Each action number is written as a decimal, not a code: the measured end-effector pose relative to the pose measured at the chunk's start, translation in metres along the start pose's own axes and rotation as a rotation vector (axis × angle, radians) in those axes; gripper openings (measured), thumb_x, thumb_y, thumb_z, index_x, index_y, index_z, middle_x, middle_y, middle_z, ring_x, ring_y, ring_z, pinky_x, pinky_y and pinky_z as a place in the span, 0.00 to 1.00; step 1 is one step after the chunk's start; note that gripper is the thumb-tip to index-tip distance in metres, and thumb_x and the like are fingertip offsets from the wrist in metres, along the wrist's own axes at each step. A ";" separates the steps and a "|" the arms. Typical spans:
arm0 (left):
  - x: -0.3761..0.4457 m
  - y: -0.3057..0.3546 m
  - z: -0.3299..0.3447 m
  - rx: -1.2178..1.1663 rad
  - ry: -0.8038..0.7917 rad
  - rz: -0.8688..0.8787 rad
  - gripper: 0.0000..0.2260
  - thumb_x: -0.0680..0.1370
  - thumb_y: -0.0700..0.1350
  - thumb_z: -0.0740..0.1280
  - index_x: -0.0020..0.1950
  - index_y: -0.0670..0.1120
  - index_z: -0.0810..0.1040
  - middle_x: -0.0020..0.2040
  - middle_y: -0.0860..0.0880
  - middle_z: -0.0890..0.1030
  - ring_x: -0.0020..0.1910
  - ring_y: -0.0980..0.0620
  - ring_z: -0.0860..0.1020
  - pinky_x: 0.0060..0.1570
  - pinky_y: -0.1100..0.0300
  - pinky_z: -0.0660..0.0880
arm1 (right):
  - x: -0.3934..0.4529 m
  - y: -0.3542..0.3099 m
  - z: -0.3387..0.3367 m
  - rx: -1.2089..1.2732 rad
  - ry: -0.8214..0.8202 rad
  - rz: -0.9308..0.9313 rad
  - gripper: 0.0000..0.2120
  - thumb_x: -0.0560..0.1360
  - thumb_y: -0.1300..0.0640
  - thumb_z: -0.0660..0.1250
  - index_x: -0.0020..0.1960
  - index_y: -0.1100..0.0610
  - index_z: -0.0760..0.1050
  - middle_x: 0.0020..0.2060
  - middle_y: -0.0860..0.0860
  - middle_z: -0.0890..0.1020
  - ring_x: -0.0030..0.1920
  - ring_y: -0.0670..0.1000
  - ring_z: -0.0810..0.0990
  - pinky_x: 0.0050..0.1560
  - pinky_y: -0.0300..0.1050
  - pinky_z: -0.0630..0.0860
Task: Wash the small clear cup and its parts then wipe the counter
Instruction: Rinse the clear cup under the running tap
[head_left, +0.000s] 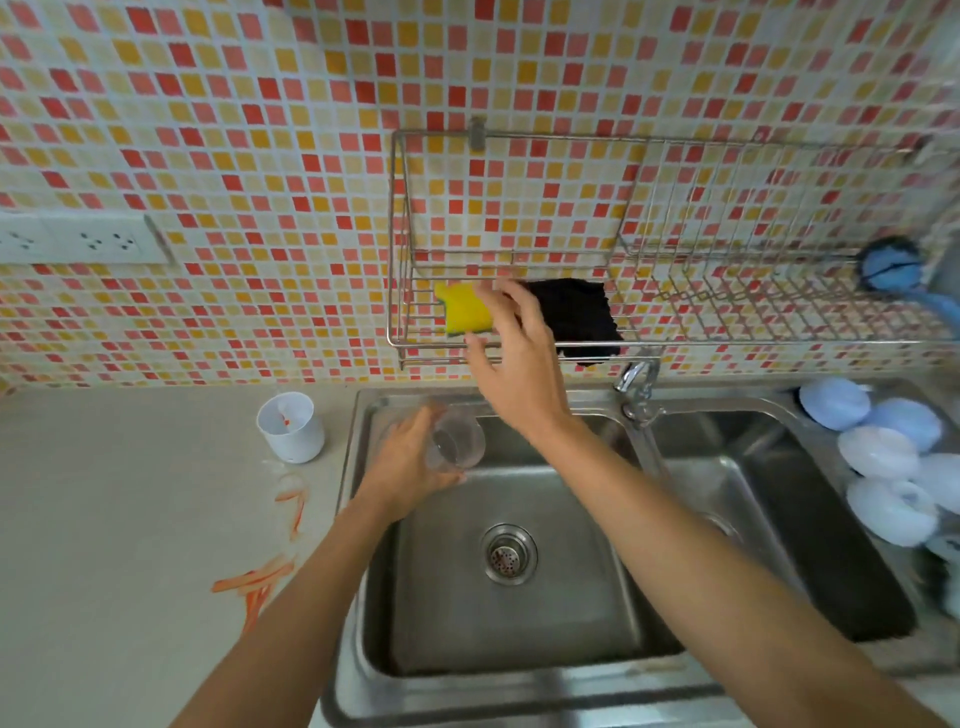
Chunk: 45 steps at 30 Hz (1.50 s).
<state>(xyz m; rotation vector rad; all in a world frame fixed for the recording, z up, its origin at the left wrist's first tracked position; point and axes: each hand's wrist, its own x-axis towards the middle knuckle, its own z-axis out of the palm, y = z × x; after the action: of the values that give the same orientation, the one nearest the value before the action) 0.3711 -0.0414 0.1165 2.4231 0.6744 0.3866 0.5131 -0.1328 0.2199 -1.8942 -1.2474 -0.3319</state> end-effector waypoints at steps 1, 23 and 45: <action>0.002 0.003 0.007 -0.020 -0.004 0.006 0.38 0.62 0.56 0.79 0.67 0.54 0.65 0.64 0.55 0.73 0.64 0.52 0.71 0.63 0.53 0.72 | -0.022 0.007 -0.008 0.079 0.093 -0.025 0.20 0.77 0.55 0.65 0.67 0.59 0.74 0.65 0.57 0.72 0.63 0.55 0.75 0.66 0.49 0.71; 0.093 0.130 0.131 -0.182 -0.152 -0.151 0.41 0.64 0.54 0.79 0.72 0.51 0.64 0.64 0.51 0.76 0.62 0.50 0.74 0.53 0.70 0.65 | -0.074 0.311 -0.025 -0.094 -0.482 0.775 0.13 0.80 0.60 0.61 0.46 0.64 0.82 0.46 0.61 0.83 0.42 0.56 0.78 0.39 0.40 0.64; 0.080 0.167 0.141 -0.152 -0.048 -0.241 0.26 0.63 0.56 0.79 0.54 0.54 0.70 0.44 0.63 0.77 0.42 0.63 0.77 0.40 0.74 0.70 | -0.089 0.319 -0.019 -0.063 -0.460 0.649 0.15 0.81 0.51 0.62 0.55 0.60 0.81 0.58 0.60 0.77 0.55 0.59 0.78 0.55 0.49 0.75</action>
<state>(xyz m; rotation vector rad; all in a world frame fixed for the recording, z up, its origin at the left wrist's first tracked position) 0.5581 -0.1792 0.1168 2.1704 0.8715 0.2698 0.7477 -0.2579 0.0217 -2.3852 -0.8209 0.4327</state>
